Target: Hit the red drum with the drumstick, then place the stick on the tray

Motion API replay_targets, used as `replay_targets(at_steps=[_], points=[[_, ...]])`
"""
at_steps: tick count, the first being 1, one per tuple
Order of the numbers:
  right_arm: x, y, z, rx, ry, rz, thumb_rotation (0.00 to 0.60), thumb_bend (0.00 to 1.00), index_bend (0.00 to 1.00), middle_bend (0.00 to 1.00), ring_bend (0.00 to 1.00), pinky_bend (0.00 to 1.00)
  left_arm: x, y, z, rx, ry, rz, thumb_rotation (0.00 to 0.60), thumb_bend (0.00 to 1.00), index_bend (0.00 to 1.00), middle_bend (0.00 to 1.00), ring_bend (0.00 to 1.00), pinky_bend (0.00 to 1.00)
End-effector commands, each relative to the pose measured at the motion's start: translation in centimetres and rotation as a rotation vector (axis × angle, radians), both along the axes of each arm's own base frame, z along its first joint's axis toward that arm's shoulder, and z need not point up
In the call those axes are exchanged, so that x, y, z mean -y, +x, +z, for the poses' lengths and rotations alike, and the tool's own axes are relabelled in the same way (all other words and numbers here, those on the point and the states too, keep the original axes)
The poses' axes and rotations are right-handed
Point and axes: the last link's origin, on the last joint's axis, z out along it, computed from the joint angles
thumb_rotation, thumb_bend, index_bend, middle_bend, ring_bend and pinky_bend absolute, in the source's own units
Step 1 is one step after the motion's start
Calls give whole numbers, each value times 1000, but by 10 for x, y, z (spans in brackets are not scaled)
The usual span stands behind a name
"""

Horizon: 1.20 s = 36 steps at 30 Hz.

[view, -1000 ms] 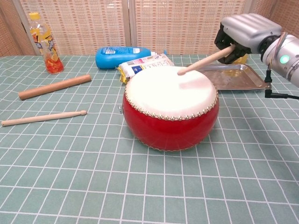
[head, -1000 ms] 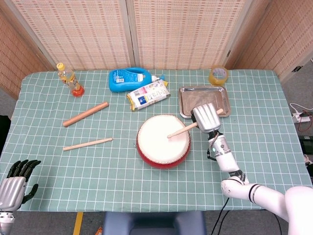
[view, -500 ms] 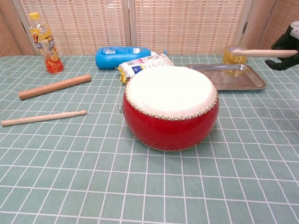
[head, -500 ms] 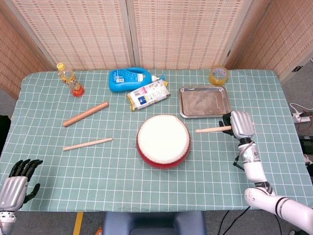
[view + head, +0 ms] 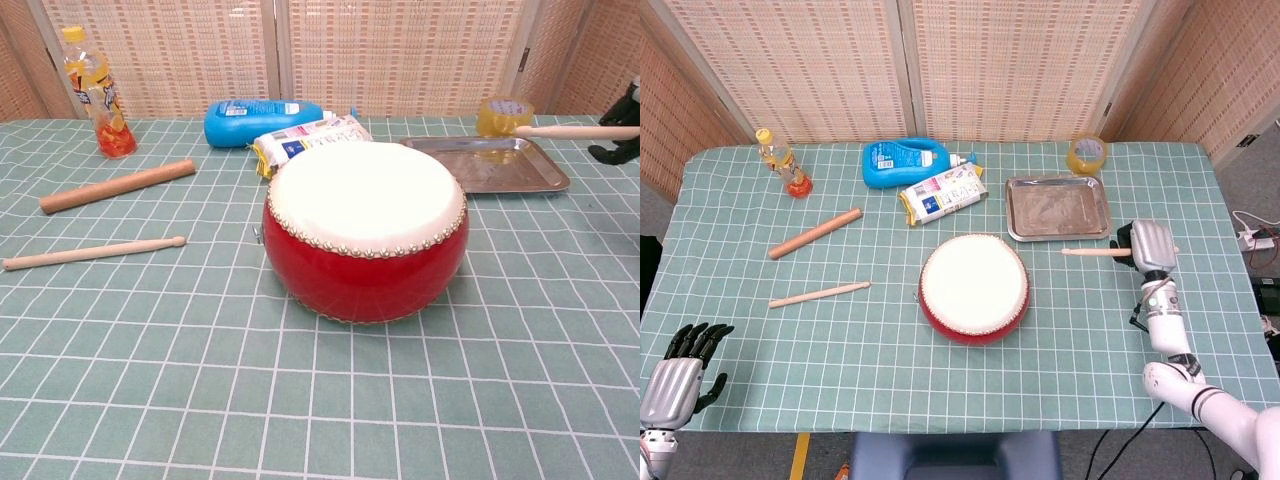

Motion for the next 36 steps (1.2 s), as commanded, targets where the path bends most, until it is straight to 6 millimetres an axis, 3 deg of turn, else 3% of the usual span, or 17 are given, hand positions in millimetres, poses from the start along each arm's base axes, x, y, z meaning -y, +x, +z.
replay_targets(at_steps=[1, 8, 14, 19, 27, 36], points=[[25, 22, -13, -44, 38, 30, 600, 650, 1000, 1000, 1000, 1000, 1, -1, 0, -2, 1, 9, 600, 343, 171, 142, 75, 57], [57, 48, -39, -131, 122, 49, 600, 649, 1000, 1000, 996, 995, 5, -5, 2, -6, 8, 39, 600, 344, 171, 142, 75, 57], [68, 53, -59, -140, 165, 24, 600, 649, 1000, 963, 935, 932, 6, -8, 3, -10, 11, 58, 600, 343, 171, 142, 76, 57], [74, 58, -63, -137, 164, 17, 600, 642, 972, 887, 856, 878, 6, -7, 3, -13, 12, 61, 600, 343, 171, 142, 75, 57], [83, 63, -59, -107, 154, 1, 600, 492, 453, 481, 417, 473, 6, -7, 2, -16, 10, 66, 600, 345, 171, 142, 75, 57], [89, 62, -55, -106, 158, -39, 600, 354, 63, 162, 78, 180, 7, -8, 2, -17, 11, 76, 600, 346, 171, 142, 75, 57]])
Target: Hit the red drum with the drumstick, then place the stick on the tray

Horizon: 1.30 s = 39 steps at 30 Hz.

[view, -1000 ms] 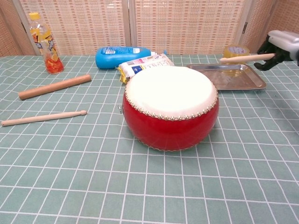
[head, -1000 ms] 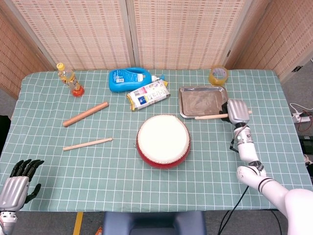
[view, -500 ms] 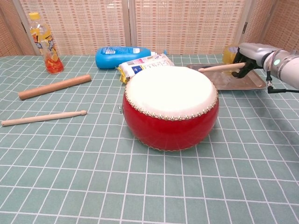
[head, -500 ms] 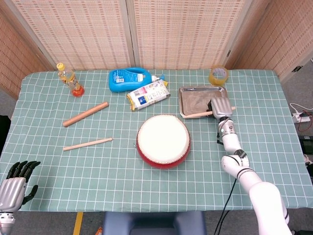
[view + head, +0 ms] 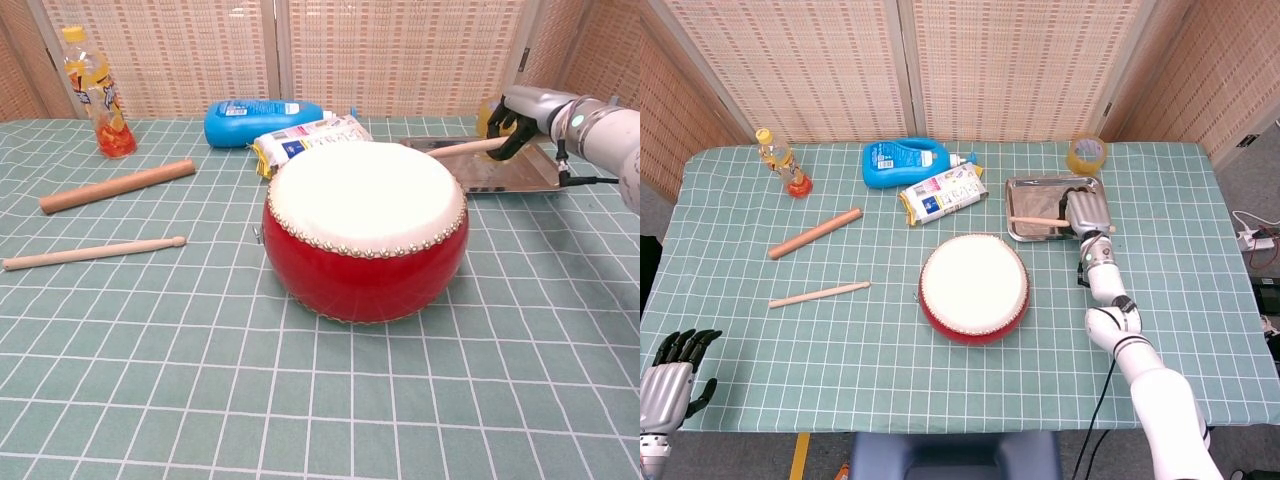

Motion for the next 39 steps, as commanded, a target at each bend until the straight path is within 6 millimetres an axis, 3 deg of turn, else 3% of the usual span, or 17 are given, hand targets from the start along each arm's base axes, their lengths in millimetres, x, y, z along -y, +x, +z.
replay_targets(at_steps=[1, 6, 11, 20, 25, 29, 31, 39], points=[[2, 0, 1, -7, 7, -13, 600, 335, 32, 134, 51, 154, 0, 0, 0, -1, -1, 1, 600, 346, 171, 141, 75, 57], [3, -3, 2, -22, 16, -27, 600, 234, 0, 18, 0, 43, 0, 0, 0, 1, -3, 2, 600, 345, 171, 142, 76, 57], [4, -3, 3, -22, 12, -34, 600, 124, 0, 0, 0, 7, 0, 0, -1, 3, -7, 1, 600, 343, 171, 142, 75, 57], [5, 2, 7, -12, -8, -5, 600, 104, 0, 0, 0, 0, 0, 0, 0, 4, -6, -2, 600, 344, 171, 142, 75, 57], [-5, -1, 38, 2, -114, 141, 600, 145, 19, 15, 11, 72, -2, 0, 1, 15, 1, -13, 600, 343, 171, 142, 75, 56], [-32, -17, 66, -5, -155, 208, 600, 258, 115, 87, 77, 146, -4, 2, 2, 21, 6, -28, 600, 343, 171, 142, 75, 57], [-49, -24, 78, -11, -157, 215, 600, 269, 136, 96, 81, 150, -6, 3, 2, 24, 8, -36, 600, 343, 171, 142, 75, 57], [-155, -40, 126, -28, -129, 183, 600, 269, 134, 95, 81, 159, -14, 9, 1, 25, 8, -73, 600, 344, 171, 142, 75, 57]])
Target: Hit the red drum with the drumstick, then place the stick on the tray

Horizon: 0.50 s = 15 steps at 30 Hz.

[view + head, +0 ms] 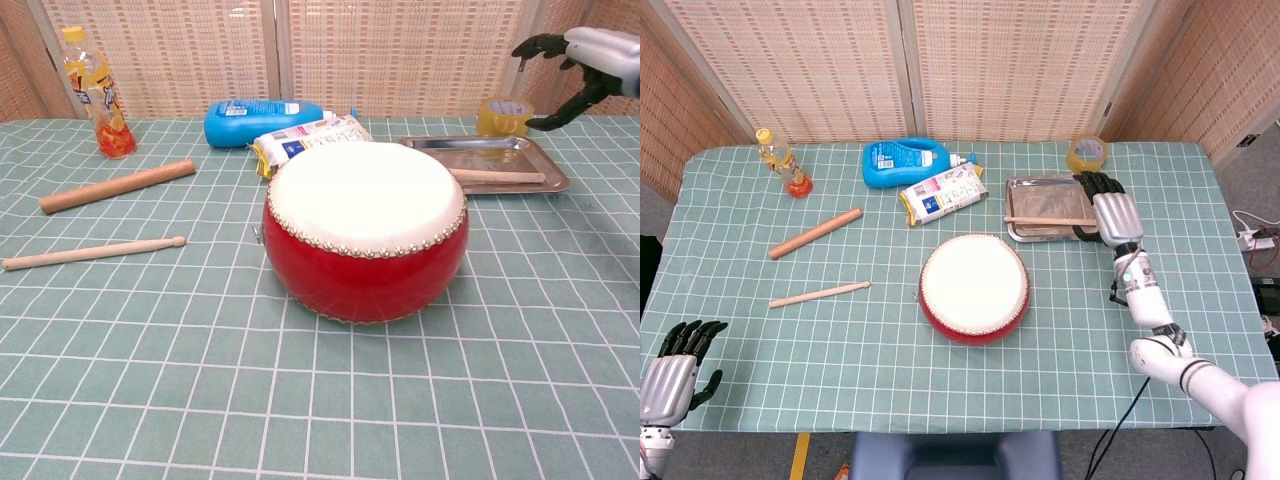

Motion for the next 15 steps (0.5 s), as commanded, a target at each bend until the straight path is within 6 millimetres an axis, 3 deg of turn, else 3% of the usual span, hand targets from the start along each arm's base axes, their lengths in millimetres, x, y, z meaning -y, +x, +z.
replay_targets(at_steps=[1, 8, 15], points=[[-93, -34, 61, -90, -47, -58, 600, 269, 126, 94, 81, 159, -2, 2, 0, 0, 2, -10, 600, 344, 171, 142, 75, 57], [-179, -56, 83, -66, -72, -105, 600, 269, 105, 94, 69, 158, -5, 7, 0, -4, 5, -29, 600, 343, 171, 142, 75, 57], [-237, -75, 87, 28, -126, -156, 600, 269, 96, 93, 51, 151, -7, 11, 2, -3, 23, -39, 600, 344, 171, 142, 75, 56]])
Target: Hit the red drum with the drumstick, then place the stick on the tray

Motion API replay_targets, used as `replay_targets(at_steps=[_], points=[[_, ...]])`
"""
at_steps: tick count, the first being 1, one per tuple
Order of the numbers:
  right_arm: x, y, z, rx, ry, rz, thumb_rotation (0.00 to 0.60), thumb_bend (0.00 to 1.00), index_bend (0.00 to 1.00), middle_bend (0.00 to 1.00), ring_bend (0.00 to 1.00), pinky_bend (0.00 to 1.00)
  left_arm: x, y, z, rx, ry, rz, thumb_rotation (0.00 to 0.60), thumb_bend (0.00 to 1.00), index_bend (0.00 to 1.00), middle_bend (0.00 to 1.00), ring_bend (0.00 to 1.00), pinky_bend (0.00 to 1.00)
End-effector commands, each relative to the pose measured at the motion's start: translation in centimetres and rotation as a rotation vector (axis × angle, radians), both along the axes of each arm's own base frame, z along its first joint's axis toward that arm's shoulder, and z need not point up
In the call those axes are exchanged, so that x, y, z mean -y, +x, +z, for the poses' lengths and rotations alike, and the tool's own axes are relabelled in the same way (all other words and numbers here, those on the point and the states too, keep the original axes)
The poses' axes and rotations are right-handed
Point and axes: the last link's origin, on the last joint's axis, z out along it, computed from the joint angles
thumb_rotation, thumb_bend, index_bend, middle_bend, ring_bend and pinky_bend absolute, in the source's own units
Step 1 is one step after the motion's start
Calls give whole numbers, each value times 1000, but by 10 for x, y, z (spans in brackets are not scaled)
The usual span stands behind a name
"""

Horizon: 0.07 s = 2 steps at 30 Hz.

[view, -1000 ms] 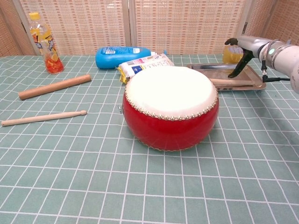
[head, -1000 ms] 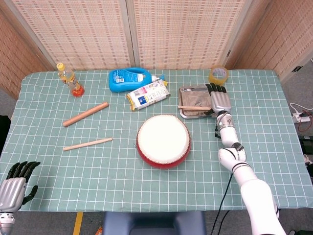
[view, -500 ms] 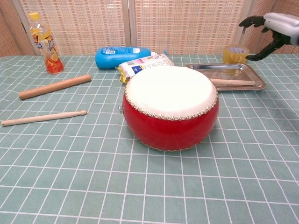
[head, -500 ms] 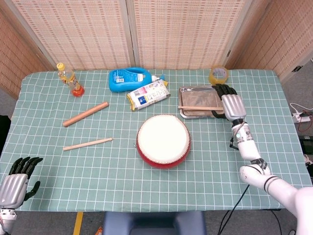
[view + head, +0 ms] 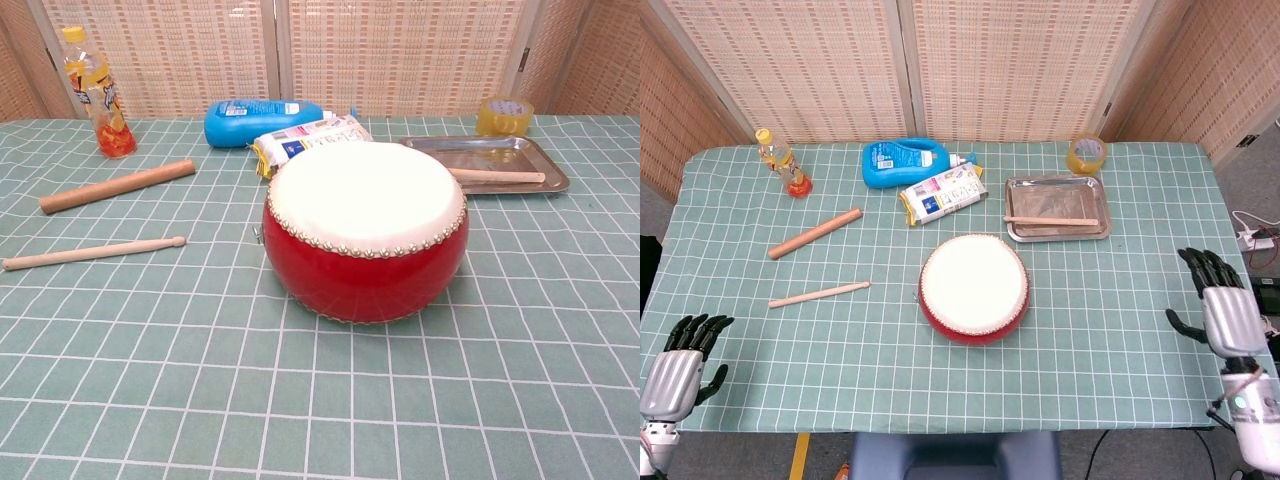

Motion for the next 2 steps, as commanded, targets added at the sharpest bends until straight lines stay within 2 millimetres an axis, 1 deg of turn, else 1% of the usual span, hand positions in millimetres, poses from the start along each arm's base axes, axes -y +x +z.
replay_targets(at_steps=[1, 2], points=[[-33, -7, 0, 57, -6, -23, 600, 269, 96, 93, 48, 148, -1, 1, 2, 3, 16, -2, 600, 344, 171, 142, 75, 55], [-37, -8, 0, 61, -5, -26, 600, 269, 94, 93, 45, 145, -1, 1, 2, 4, 19, -2, 600, 344, 171, 141, 75, 55]])
